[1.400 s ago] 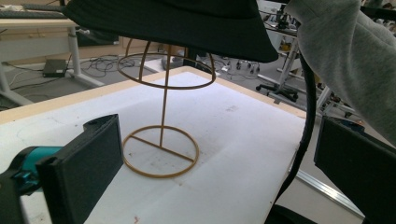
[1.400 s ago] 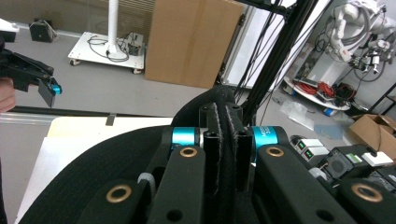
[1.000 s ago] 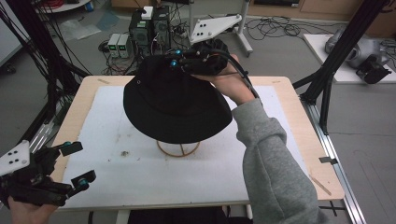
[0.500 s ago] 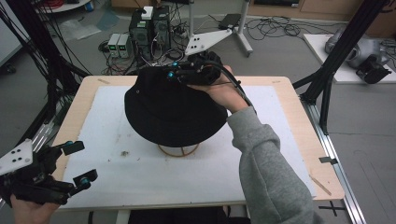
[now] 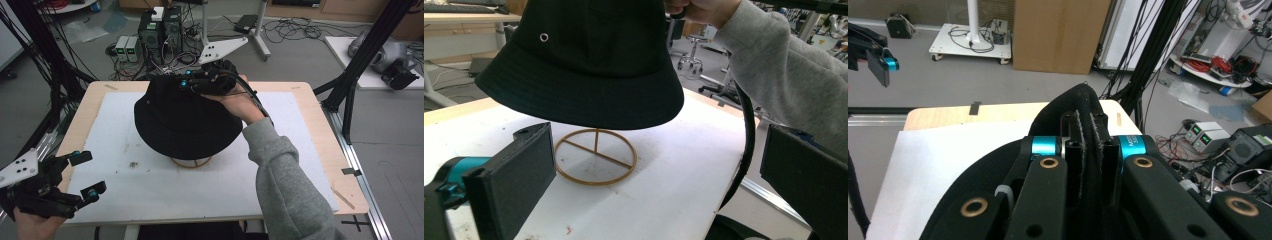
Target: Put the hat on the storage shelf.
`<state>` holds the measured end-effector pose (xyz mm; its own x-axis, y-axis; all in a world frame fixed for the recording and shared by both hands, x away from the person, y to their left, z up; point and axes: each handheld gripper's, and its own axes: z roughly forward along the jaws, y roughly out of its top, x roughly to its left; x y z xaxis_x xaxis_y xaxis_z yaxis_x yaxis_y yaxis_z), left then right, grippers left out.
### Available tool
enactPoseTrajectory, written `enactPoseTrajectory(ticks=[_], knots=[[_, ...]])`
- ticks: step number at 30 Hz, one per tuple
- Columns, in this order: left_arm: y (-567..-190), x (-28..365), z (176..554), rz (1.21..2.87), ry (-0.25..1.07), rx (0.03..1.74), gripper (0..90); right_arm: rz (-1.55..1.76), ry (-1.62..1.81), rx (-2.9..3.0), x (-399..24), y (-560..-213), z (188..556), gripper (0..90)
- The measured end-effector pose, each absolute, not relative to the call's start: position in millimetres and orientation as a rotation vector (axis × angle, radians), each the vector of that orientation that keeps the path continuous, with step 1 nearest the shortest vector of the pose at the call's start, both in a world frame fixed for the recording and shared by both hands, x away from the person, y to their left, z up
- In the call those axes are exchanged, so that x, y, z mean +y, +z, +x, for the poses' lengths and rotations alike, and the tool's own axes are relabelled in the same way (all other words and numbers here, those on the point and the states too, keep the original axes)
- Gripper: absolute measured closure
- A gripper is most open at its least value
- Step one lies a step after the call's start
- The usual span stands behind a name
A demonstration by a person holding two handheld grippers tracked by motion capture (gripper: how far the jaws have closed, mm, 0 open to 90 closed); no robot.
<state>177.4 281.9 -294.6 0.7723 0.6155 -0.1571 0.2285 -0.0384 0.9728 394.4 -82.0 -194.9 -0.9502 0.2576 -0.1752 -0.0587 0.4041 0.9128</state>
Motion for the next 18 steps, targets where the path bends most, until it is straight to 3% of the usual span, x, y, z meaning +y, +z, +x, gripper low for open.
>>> enactPoseTrajectory(ticks=[4,7,10,12,14,16,18], knots=[[-294.1,282.4,177.1,1.612,0.357,0.686,1.7,0.177,1.563,2.371,-82.2,-194.4,393.6,80.3],[-294.0,282.5,177.8,1.613,0.357,0.685,1.7,0.184,1.573,2.359,-83.3,-193.8,393.4,69.5],[-294.6,280.8,179.9,1.616,0.350,0.683,1.7,0.233,1.595,2.349,-85.6,-193.5,394.6,55.6],[-295.0,279.6,181.4,1.618,0.345,0.680,1.7,0.288,1.628,2.326,-89.6,-192.4,396.6,36.9],[-295.3,278.7,182.7,1.618,0.344,0.679,1.7,0.296,1.638,2.323,-90.8,-192.0,396.8,31.9],[-295.5,278.1,183.8,1.619,0.346,0.682,1.7,0.319,1.670,2.301,-94.0,-191.1,397.6,14.5],[-295.4,277.8,184.4,1.617,0.344,0.686,1.7,0.328,1.708,2.299,-97.2,-190.1,398.5,11.0]])
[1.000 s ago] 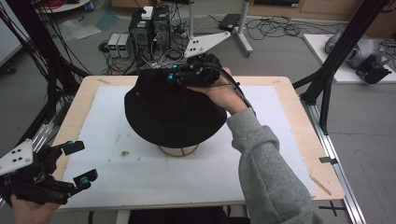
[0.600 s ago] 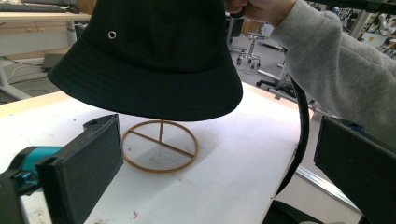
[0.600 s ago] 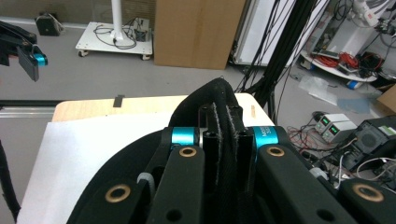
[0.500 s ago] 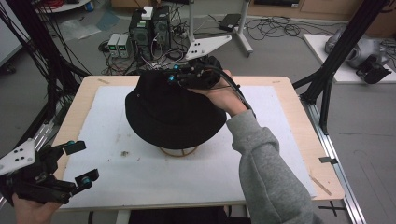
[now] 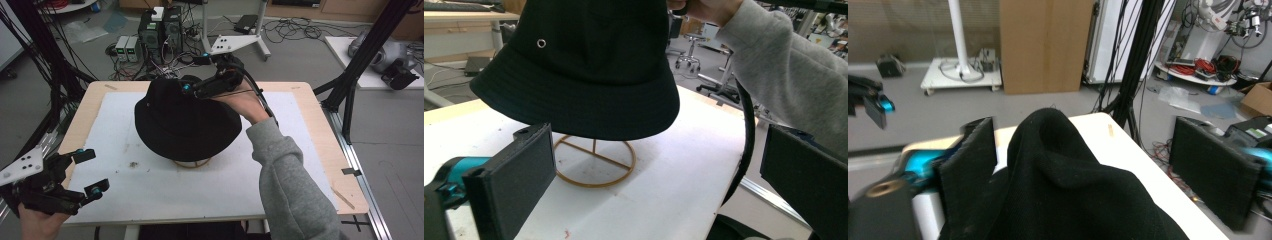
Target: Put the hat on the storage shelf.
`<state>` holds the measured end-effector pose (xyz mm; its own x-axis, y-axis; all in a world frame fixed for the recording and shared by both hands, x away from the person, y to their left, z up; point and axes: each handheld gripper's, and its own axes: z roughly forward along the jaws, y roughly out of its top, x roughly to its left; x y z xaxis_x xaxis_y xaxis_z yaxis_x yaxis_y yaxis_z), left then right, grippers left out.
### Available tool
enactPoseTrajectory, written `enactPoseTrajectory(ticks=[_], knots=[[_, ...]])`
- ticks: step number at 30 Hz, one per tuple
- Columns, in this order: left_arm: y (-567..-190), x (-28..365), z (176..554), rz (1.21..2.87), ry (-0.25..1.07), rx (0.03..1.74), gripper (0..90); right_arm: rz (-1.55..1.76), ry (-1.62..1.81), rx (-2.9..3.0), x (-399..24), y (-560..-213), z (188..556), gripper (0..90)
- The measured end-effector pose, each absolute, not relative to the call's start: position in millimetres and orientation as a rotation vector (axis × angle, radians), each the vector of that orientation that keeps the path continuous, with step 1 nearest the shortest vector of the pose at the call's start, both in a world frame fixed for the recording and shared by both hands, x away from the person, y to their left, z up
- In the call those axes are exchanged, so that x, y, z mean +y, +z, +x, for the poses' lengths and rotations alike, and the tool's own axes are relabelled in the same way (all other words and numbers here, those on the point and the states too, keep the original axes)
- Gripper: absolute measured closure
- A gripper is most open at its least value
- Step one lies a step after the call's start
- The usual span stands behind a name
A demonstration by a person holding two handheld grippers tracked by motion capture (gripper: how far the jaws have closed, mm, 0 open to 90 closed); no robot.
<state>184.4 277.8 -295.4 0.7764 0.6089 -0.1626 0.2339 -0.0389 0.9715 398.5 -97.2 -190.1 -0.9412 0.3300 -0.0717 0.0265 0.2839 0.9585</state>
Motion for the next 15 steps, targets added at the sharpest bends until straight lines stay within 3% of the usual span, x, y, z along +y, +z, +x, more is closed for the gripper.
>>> enactPoseTrajectory(ticks=[15], knots=[[-293.9,274.7,187.9,1.622,0.341,0.673,1.7,0.336,1.742,2.267,-116.6,-187.3,395.0,10.3]])
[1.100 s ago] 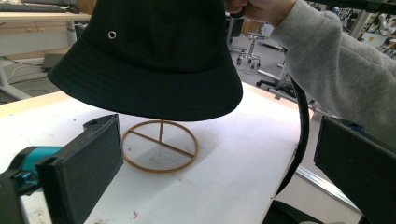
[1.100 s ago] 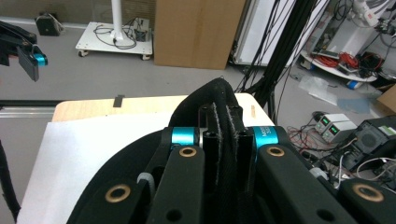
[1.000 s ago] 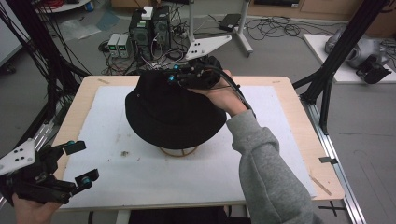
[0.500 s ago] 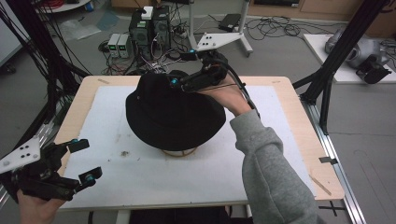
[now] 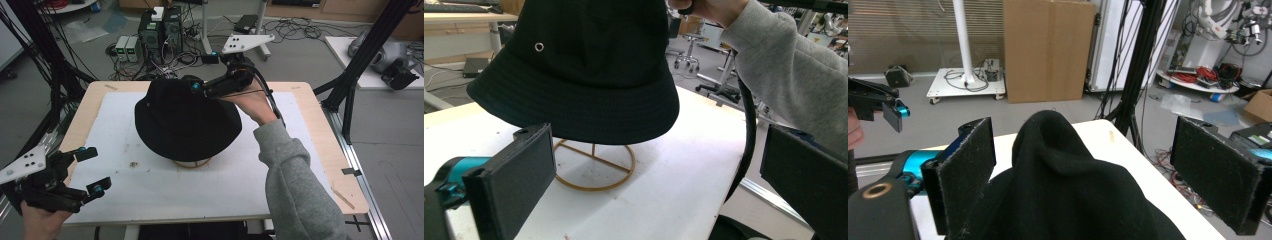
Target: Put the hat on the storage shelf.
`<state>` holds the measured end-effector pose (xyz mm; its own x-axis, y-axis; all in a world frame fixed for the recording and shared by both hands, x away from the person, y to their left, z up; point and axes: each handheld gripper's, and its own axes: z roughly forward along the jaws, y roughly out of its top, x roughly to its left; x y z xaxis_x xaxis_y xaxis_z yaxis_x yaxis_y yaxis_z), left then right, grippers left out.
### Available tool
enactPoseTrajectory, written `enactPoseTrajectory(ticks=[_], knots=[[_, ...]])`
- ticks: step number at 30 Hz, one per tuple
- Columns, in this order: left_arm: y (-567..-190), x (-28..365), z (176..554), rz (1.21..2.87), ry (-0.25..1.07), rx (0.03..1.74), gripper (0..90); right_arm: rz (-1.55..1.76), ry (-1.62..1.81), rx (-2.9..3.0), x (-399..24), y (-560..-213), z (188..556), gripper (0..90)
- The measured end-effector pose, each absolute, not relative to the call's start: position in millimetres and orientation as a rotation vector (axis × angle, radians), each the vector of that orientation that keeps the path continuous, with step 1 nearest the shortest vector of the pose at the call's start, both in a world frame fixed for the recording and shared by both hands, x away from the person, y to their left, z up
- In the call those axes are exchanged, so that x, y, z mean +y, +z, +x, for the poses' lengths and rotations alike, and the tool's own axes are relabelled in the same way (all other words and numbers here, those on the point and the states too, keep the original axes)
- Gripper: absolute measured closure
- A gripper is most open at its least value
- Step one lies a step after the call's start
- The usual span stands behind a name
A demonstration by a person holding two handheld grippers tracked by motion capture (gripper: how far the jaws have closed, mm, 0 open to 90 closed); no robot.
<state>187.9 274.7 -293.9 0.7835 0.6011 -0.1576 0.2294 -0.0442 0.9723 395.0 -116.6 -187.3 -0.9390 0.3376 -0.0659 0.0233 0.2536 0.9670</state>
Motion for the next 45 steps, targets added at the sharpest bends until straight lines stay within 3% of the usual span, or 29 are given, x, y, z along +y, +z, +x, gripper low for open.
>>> enactPoseTrajectory(ticks=[25,45], knots=[[-292.2,268.8,191.7,1.634,0.336,0.659,1.7,0.470,1.692,2.192,-180.9,-180.6,384.8,10.3],[-294.0,262.2,202.7,1.641,0.327,0.655,1.7,0.644,1.662,2.109,-246.0,-216.8,376.7,10.3]])
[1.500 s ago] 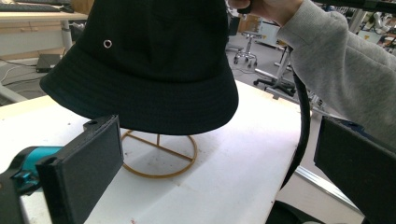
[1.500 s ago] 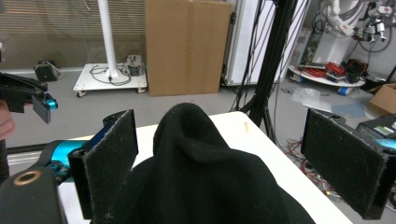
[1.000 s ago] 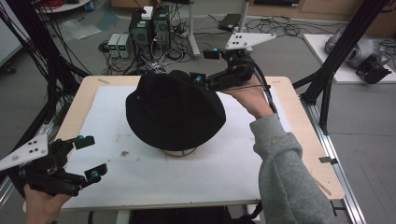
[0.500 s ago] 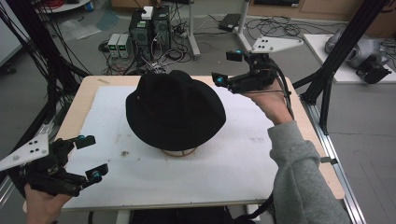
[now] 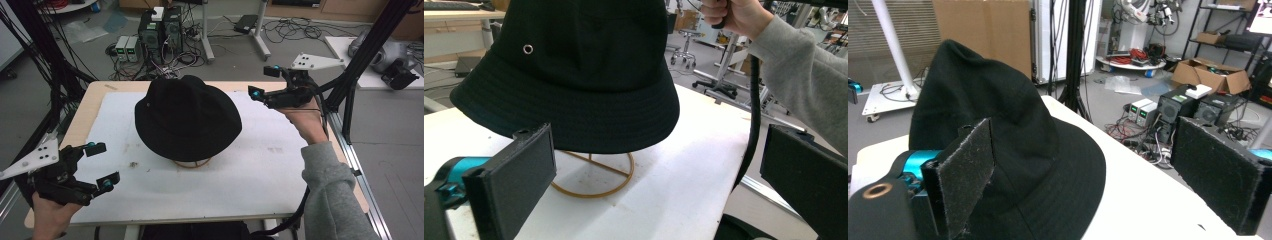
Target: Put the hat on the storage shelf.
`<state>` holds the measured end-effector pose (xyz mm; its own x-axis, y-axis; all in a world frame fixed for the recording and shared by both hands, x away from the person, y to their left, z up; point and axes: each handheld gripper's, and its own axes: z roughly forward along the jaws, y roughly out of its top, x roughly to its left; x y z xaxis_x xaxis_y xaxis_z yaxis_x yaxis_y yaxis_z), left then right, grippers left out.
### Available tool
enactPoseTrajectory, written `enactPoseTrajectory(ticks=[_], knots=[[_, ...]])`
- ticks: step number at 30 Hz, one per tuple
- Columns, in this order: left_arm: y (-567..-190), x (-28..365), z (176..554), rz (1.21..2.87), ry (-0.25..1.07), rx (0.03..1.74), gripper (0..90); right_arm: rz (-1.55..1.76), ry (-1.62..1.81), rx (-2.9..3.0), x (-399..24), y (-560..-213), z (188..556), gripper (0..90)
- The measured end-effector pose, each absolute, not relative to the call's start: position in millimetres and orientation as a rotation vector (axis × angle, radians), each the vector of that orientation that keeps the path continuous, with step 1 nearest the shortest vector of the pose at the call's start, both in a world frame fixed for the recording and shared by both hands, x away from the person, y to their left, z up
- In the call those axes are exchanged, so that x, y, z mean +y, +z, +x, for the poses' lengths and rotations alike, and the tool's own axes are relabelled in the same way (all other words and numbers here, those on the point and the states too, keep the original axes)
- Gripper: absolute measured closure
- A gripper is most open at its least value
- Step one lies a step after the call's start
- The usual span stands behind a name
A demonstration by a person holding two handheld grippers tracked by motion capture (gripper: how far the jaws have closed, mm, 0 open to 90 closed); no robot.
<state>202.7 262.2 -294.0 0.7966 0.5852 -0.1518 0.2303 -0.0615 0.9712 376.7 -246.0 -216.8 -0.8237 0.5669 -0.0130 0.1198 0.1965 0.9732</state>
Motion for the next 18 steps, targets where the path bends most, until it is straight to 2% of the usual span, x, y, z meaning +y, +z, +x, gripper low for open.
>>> enactPoseTrajectory(ticks=[18], knots=[[-295.7,260.2,206.2,1.648,0.323,0.658,1.7,0.712,1.638,2.050,-278.7,-243.3,350.1,10.3]])
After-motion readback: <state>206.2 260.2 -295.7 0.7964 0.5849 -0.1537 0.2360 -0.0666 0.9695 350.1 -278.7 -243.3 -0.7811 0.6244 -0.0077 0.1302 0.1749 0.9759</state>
